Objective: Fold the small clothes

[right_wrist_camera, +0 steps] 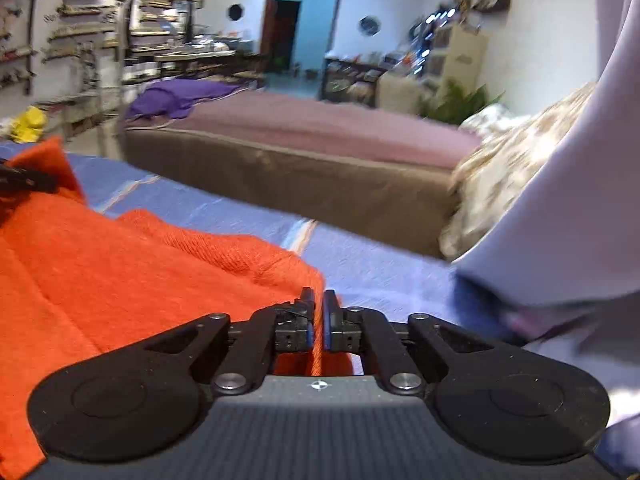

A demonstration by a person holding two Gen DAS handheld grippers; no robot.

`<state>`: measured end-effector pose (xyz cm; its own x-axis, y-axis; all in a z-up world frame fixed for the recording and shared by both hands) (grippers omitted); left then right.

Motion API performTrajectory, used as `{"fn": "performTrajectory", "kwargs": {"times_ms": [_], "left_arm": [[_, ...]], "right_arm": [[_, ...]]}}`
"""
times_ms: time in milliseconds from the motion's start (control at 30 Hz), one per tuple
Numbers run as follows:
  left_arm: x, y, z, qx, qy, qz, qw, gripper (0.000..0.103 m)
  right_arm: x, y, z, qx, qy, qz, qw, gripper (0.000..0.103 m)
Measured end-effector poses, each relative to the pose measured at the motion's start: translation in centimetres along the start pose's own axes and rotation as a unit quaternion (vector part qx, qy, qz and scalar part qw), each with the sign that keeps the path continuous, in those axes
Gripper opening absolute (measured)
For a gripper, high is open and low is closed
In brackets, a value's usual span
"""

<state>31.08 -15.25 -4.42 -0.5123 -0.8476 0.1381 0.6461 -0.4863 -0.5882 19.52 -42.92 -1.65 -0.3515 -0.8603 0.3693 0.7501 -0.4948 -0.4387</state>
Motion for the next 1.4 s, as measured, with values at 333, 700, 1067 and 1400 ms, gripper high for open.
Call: {"fn": "performTrajectory", "kwargs": {"times_ms": [333, 700, 1067, 1400], "left_arm": [[-3.1, -5.4, -6.8, -0.064, 0.009, 0.034, 0.9973, 0.098], [-3.3, -15.8, -20.4, -0.146, 0.027, 0.015, 0.9888, 0.097], [-1.4, -22.1, -23.8, -0.135, 0.053, 0.017, 0.9892, 0.097], [3.5, -19.5, -23.8, -0.14, 0.101, -0.055, 0.9835, 0.098]], "right_arm": [[-5.2, -6.6, -6.3, -0.072, 0.156, 0.183, 0.968, 0.08], [-14.8, -20.4, -8.6, -0.095, 0.116, 0.347, 0.926, 0.103], [-26.2, -17.1, -9.9, -0.081, -0.152, 0.224, 0.959, 0.059], [-6.0, -20.9, -11.8, -0.082, 0.187, 0.18, 0.962, 0.022]]}}
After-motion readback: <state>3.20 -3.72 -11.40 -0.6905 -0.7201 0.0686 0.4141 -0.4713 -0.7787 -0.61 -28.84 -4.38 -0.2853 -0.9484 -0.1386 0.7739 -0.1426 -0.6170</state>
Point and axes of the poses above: each gripper's, at about its wrist camera, not at the fingertips, and y roughly the way its jaws point, x to its right, z to its top, the point moved 7 cm from there along y, roughly the way its jaws point, and after that the axes turned 4 degrees about -z, right-handed, at the moved point
